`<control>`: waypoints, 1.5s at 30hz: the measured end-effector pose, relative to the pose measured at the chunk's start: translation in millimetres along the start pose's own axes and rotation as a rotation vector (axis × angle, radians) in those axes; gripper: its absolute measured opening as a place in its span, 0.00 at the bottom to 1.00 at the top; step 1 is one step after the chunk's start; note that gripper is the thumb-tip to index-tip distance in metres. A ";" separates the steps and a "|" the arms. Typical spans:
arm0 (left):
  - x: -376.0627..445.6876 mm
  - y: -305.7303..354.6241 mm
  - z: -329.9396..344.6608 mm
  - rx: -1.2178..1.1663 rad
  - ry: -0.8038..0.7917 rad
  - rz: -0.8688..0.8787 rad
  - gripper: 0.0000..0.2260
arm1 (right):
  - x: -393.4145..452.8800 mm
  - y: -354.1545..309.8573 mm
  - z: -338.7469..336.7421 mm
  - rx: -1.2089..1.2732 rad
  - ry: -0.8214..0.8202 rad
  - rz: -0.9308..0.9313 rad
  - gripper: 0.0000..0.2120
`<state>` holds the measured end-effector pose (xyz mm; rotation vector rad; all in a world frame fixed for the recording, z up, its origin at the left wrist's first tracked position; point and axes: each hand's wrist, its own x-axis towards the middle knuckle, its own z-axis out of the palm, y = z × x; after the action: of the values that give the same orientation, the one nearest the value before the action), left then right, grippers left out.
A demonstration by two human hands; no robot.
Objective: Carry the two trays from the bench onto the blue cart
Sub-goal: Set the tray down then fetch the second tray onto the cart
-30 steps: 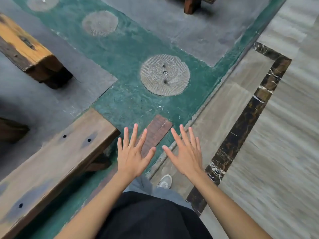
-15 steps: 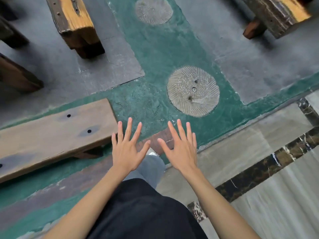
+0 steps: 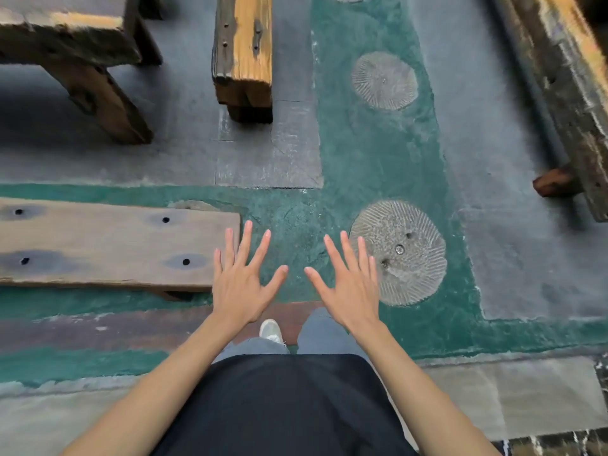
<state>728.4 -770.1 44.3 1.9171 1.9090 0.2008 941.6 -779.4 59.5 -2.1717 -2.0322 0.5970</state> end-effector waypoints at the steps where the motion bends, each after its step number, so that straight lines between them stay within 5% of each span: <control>1: 7.1 -1.5 -2.7 -0.003 0.005 -0.034 0.34 | 13.6 -2.4 -2.6 0.007 -0.018 -0.017 0.37; 25: 307.4 19.2 -46.1 -0.192 0.170 -0.759 0.35 | 448.5 -88.4 -45.5 -0.009 -0.343 -0.597 0.35; 37: 415.4 -117.0 -102.2 -0.296 0.273 -0.986 0.33 | 581.2 -261.9 -4.7 -0.102 -0.461 -0.795 0.34; 45: 462.9 -218.1 -185.1 -0.218 0.416 -0.978 0.32 | 639.3 -409.2 16.4 -0.181 -0.456 -1.057 0.34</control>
<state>475.8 -288.1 35.9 0.6749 2.7126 0.4907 570.9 -116.9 50.1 -0.7377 -3.0875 0.7659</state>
